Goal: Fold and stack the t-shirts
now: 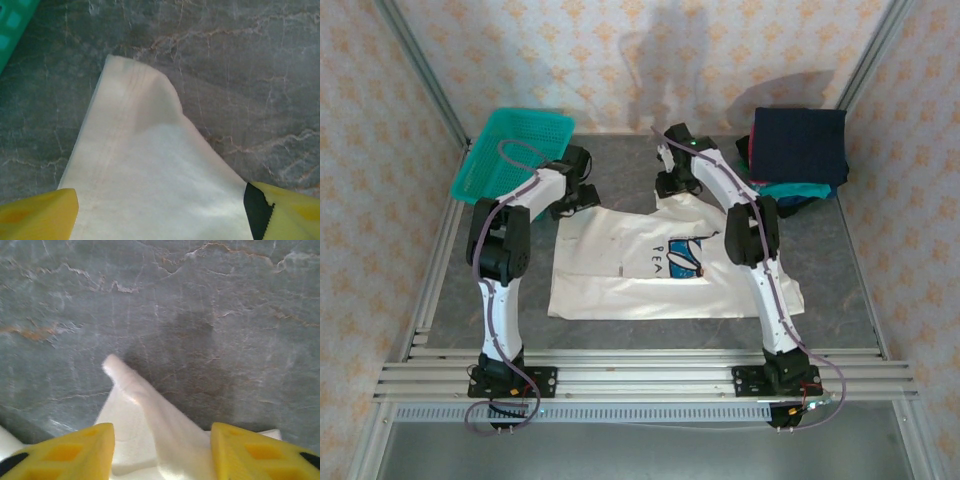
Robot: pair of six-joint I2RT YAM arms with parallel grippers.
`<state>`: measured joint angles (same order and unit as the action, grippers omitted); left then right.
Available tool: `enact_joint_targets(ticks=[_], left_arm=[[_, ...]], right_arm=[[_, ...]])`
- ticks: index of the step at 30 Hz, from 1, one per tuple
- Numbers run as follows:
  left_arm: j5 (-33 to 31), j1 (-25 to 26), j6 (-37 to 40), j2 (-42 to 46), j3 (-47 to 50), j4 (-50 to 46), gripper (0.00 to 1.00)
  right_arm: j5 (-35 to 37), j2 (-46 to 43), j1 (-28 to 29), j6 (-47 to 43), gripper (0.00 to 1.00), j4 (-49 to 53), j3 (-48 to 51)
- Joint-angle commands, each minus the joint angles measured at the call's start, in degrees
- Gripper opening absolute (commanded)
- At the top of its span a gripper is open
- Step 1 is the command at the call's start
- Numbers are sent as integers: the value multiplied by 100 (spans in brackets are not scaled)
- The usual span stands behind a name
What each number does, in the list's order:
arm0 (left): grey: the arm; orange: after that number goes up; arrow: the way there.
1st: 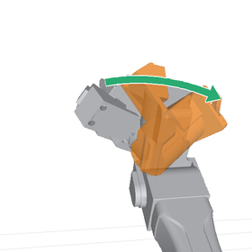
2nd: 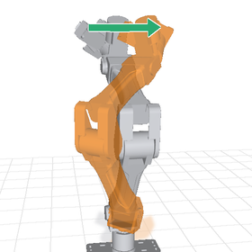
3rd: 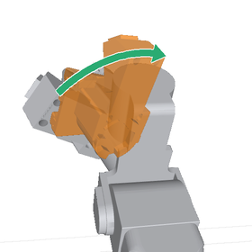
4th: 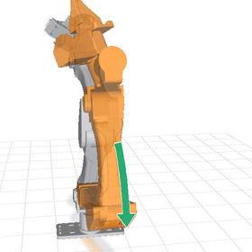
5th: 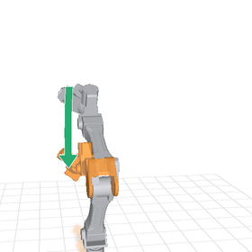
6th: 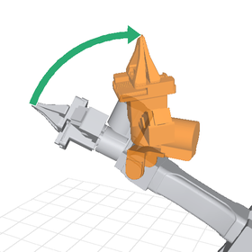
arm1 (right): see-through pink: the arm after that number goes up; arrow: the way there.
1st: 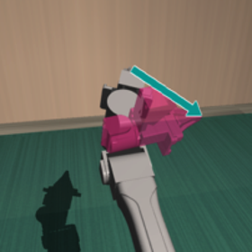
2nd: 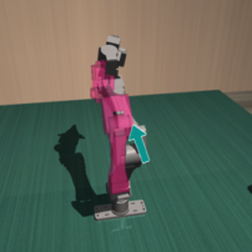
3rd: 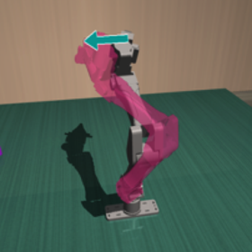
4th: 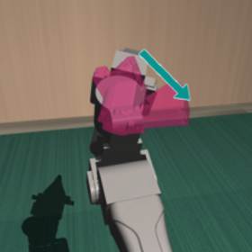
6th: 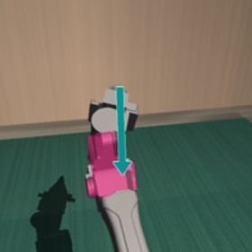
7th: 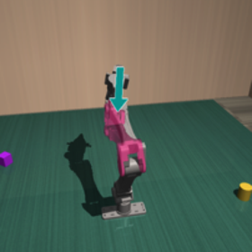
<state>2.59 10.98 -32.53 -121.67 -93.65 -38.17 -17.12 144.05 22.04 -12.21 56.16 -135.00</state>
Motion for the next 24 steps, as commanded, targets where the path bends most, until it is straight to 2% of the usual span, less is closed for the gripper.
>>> enact_joint_targets(ticks=[1, 6, 10, 12, 19, 22, 24], left_arm=[[-445, -69, -104, -56, -157, -130, 87], [-699, -82, -125, -368, -516, -362, 86], [-689, -107, -175, -573, -671, -395, 85], [-620, -105, -163, -691, -758, -434, 74], [-667, -118, 79, -742, -598, -488, 26], [-587, -115, 133, -637, -398, -339, 13], [-510, -117, 160, -548, -294, -258, 10]], right_arm=[[333, 4, -17, 161, 32, 21, -22], [330, -34, -21, 279, 22, -67, 136], [504, -76, -28, 395, 9, -152, 175], [788, -171, -37, 587, 1, -187, 187], [2055, -1676, -118, 1675, 0, -1493, 1588], [2259, -2051, -107, 2065, 0, -1599, 2014], [2329, -2218, -55, 2379, 0, -1595, 2330]])
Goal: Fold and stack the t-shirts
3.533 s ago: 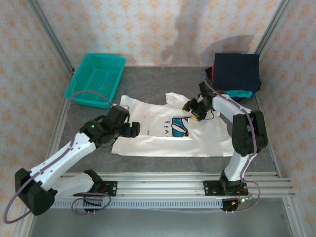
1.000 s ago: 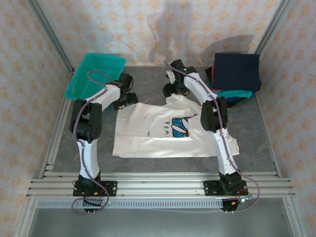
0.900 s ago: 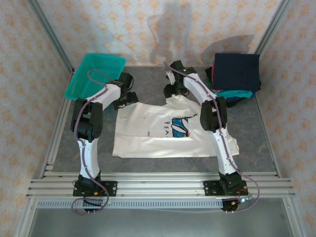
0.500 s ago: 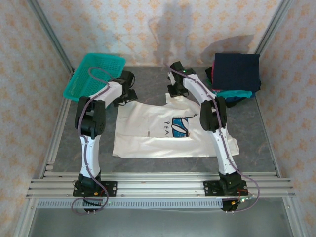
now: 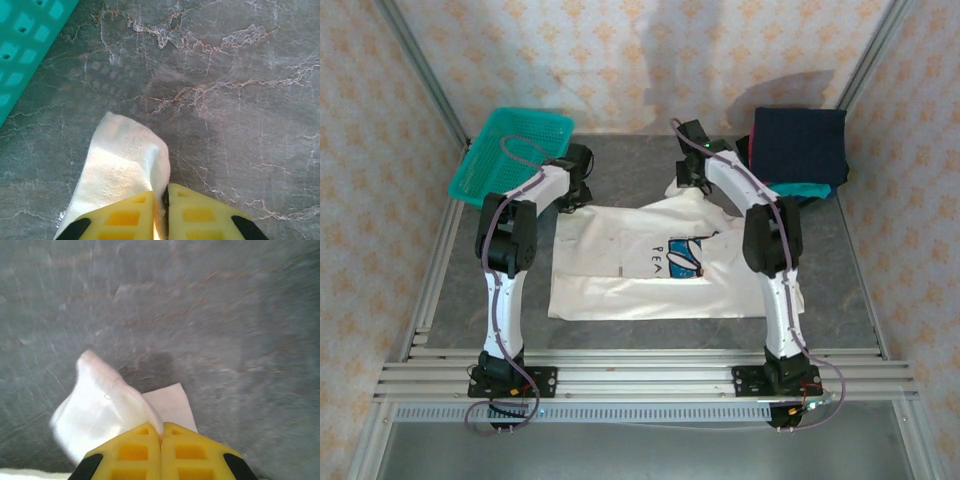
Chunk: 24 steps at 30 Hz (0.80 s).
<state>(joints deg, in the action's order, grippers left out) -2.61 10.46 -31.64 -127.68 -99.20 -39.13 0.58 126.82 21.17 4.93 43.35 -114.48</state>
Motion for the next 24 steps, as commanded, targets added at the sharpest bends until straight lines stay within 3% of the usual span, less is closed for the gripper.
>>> enact_joint_targets(ticks=[1, 7, 15, 17, 21, 24], left_arm=[[40, -66, 70, 106, 323, -113, 10], [241, -61, 316, 454, 696, 70, 5], [506, -14, 496, 897, 1373, 271, 3], [547, 43, 555, 958, 1491, 282, 3], [631, 197, 649, 1043, 1707, 329, 3], [630, 288, 633, 1193, 1925, 436, 3]], right_arm=[[551, -588, 82, 809, 0, -353, 493], [101, -1159, 632, 1555, 0, -1275, 1780], [-1080, -870, 1435, 2872, 2, -1279, 2090], [-1448, -877, 1528, 3128, 9, -1249, 2153], [-1825, -1189, 1491, 3136, 42, -1149, 2323], [-1787, -1563, 1277, 2684, 51, -1067, 2237]])
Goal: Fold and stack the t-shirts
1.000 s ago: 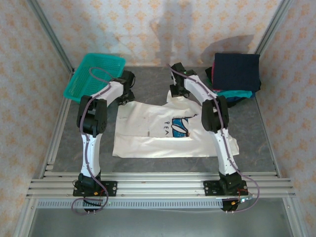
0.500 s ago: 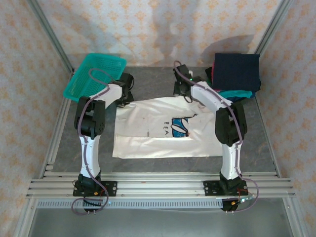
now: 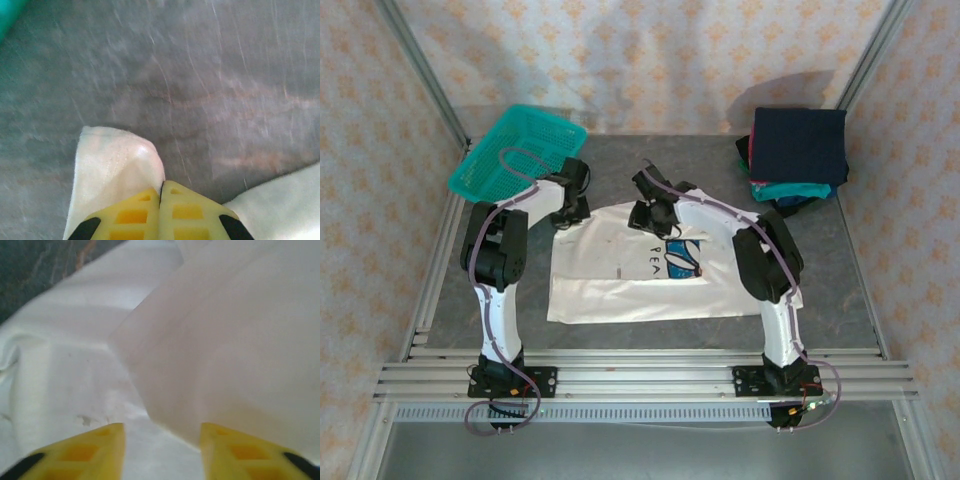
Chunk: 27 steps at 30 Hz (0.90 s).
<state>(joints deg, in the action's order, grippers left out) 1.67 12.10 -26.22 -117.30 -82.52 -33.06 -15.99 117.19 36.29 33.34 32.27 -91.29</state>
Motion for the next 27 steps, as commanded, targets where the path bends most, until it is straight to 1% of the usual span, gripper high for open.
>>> enact_joint_targets(ticks=[1, 3, 5, 7, 10, 13, 16, 21, 27], left_arm=[[218, 139, 75, 203, 320, -132, 3], [246, 174, 41, 298, 409, -81, 3], [285, 205, 38, 377, 471, -48, 3], [286, 236, 43, 452, 516, -8, 3], [294, 242, 20, 514, 586, 40, 0], [160, 241, 6, 541, 606, -5, 0], [27, 237, 37, 545, 550, -109, 0], [-93, 152, 103, 576, 367, -251, 0], [-79, 113, 181, 517, 70, -386, 0]], right_arm=[[27, -705, -382, -256, 53, 133, -144], [214, -752, -772, -423, 54, 344, -342], [334, -596, -1185, -590, 54, 646, -680], [402, -158, -1498, -917, 53, 995, -1246], [386, 775, -1734, -1311, 50, 1710, -2303], [456, 1531, -1797, -1538, 47, 2102, -3084], [491, 1917, -1805, -1606, 46, 2016, -3360], [360, 2315, -1808, -1568, 41, 1965, -3661], [394, 2346, -1807, -1533, 38, 1919, -3453]])
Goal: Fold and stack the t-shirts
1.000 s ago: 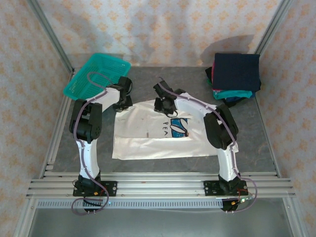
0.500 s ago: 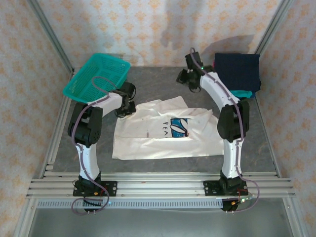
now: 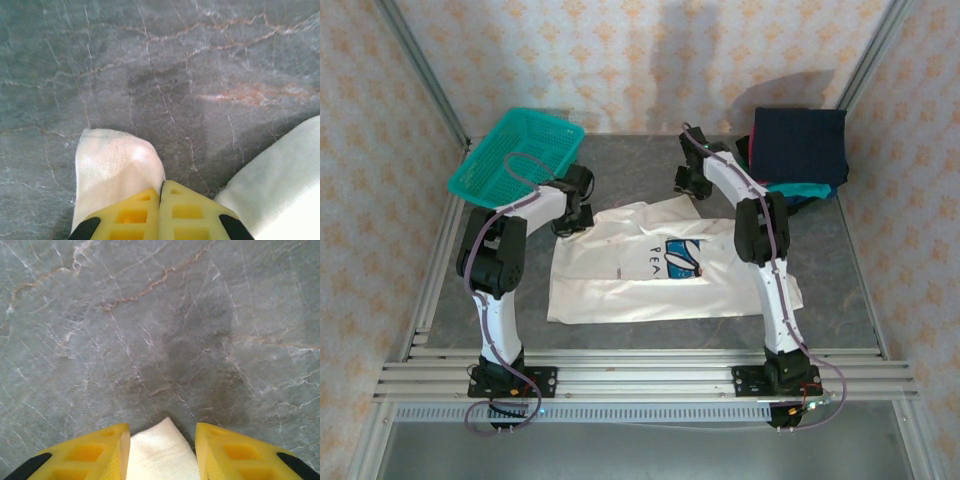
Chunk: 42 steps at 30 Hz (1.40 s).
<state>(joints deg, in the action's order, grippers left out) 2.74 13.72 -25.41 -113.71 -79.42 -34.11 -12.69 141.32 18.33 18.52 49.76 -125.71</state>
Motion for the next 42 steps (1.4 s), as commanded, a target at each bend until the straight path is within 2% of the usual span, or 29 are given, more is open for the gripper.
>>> enact_joint_targets(ticks=[1, 8, 14, 20, 26, 28, 30, 31, 32, 34, 35, 37, 42], left_arm=[[-186, -53, 98, 148, -281, -304, 0], [-177, -51, 99, 112, -388, -337, 0], [-179, -78, 175, 106, -569, -447, 0], [-169, -178, 251, 211, -603, -511, 0], [-78, -297, 333, 316, -640, -535, 0], [-34, -320, 348, 323, -670, -528, 0], [55, -318, 361, 304, -714, -527, 0], [94, -319, 346, 288, -724, -531, 0], [121, -318, 335, 278, -724, -518, 0], [168, -317, 317, 271, -707, -496, 0], [180, -317, 311, 271, -698, -484, 0], [195, -317, 313, 276, -689, -482, 0], [261, -317, 284, 275, -641, -436, 0]], right_arm=[[104, -56, -8, -57, 37, 162, 17], [-51, 106, -3, -16, 30, 167, 6], [-3, 264, -12, 39, 0, 304, -303], [557, -285, -254, 185, 0, 17, -321], [1274, -985, -485, -71, 0, -450, -85], [1296, -1101, -580, -121, 0, -607, -30], [974, -1032, -671, -90, 0, -516, -163], [643, -970, -697, -110, 1, -456, -220], [438, -936, -699, -159, 9, -424, -210], [-81, -904, -661, -241, 37, -429, -25], [-334, -906, -620, -297, 45, -456, 105], [-528, -875, -476, -496, 51, -428, 309], [-348, -655, -68, -978, 54, -74, 419]])
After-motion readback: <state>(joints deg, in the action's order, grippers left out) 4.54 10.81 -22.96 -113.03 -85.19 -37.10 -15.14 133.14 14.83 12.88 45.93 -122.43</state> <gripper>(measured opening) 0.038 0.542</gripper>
